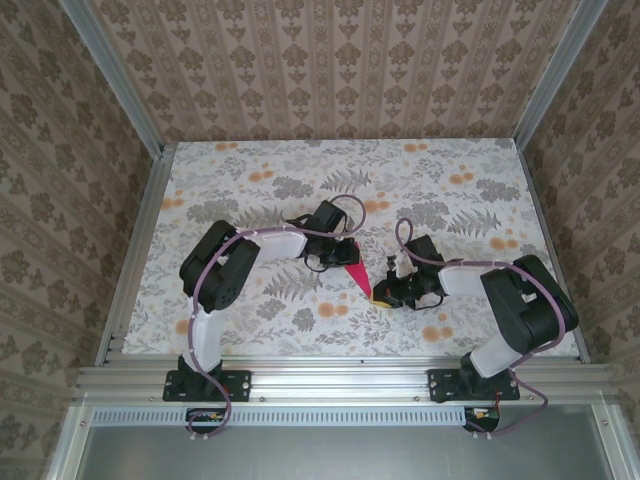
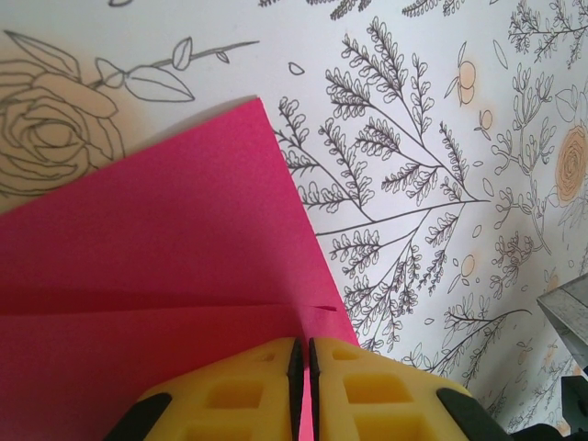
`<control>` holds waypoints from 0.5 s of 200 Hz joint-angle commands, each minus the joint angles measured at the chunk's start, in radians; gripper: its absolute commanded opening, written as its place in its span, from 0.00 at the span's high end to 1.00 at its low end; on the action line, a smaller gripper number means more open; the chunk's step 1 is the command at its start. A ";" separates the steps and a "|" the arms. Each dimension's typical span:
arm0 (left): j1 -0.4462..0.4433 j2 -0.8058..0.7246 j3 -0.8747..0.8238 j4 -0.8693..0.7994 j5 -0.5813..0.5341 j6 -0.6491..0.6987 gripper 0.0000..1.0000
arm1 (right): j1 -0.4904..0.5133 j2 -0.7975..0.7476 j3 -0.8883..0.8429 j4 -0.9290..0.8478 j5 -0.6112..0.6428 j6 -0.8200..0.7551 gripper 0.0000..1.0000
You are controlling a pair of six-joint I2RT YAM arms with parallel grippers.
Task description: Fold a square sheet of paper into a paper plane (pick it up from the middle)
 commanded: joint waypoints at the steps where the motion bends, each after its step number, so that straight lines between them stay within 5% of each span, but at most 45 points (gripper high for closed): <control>1: 0.002 0.010 -0.011 -0.075 -0.051 0.023 0.85 | 0.005 0.049 0.022 -0.087 0.080 -0.036 0.94; 29: 0.002 0.005 -0.013 -0.075 -0.054 0.026 0.85 | 0.002 0.071 0.014 -0.097 0.083 -0.046 0.94; 60: 0.002 -0.015 -0.014 -0.078 -0.058 0.030 0.84 | 0.003 -0.069 0.039 -0.191 0.114 -0.065 0.91; 100: 0.003 -0.059 0.002 -0.097 -0.069 0.035 0.78 | -0.016 -0.360 0.076 -0.349 0.345 -0.117 0.66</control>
